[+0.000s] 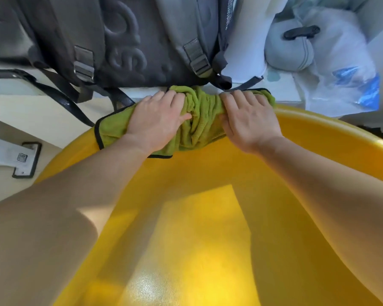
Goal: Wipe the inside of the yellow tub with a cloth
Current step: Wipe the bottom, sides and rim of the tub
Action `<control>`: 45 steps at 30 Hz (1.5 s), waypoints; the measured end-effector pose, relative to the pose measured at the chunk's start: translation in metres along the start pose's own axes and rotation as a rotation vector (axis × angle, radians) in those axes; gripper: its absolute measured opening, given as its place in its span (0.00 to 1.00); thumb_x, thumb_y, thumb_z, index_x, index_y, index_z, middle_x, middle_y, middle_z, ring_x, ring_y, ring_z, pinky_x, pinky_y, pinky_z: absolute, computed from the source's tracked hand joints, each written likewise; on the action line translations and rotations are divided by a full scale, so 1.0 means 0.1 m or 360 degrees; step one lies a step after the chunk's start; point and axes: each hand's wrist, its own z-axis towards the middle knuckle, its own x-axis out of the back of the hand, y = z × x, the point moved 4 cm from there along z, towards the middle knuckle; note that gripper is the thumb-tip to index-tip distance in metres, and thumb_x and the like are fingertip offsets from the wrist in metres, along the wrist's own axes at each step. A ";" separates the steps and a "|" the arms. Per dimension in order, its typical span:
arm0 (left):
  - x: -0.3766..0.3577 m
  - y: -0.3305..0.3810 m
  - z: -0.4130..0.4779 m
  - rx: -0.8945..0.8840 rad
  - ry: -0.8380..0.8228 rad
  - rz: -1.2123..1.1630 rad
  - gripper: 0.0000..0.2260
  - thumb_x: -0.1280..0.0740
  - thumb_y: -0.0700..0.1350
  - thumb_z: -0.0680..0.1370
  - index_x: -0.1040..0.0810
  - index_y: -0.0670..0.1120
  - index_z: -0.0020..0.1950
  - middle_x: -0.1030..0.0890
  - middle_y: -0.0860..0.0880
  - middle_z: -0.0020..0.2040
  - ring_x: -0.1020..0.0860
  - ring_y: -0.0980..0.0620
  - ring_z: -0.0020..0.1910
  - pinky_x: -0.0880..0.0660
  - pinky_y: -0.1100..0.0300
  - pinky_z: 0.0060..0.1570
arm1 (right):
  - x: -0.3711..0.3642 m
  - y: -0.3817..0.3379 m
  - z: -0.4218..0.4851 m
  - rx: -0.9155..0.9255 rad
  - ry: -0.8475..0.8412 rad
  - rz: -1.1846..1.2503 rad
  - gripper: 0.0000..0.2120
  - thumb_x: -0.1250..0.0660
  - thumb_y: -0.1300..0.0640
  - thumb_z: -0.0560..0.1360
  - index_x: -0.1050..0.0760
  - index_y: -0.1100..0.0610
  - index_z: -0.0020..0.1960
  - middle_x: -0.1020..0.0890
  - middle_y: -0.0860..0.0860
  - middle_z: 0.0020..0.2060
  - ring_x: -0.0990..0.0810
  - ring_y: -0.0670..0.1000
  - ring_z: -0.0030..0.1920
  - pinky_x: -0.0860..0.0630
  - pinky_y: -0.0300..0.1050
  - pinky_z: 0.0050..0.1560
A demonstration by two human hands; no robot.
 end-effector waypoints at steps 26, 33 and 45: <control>0.03 0.85 0.52 -0.0240 0.0003 0.0058 0.20 0.44 0.54 0.82 0.29 0.39 0.61 0.22 0.41 0.53 0.24 0.39 0.51 0.29 0.46 0.48 | -0.08 1.02 -0.67 -0.0434 0.0081 -0.0026 0.19 0.45 0.48 0.80 0.32 0.59 0.64 0.25 0.58 0.55 0.28 0.61 0.53 0.35 0.57 0.56; 0.05 0.92 0.48 0.0161 -0.0123 0.0085 0.18 0.46 0.54 0.81 0.27 0.41 0.56 0.22 0.42 0.50 0.25 0.39 0.50 0.31 0.45 0.50 | -0.09 0.96 -0.65 -0.0535 0.0137 0.0016 0.19 0.47 0.46 0.80 0.30 0.59 0.61 0.25 0.58 0.54 0.28 0.61 0.53 0.35 0.58 0.57; 0.05 1.53 0.84 -0.0050 -0.0119 -0.0117 0.20 0.47 0.53 0.81 0.28 0.41 0.64 0.22 0.43 0.57 0.26 0.40 0.55 0.31 0.46 0.57 | 0.08 1.84 -1.60 -0.0724 0.0033 -0.0186 0.19 0.43 0.46 0.80 0.31 0.58 0.63 0.23 0.59 0.50 0.25 0.63 0.50 0.31 0.57 0.51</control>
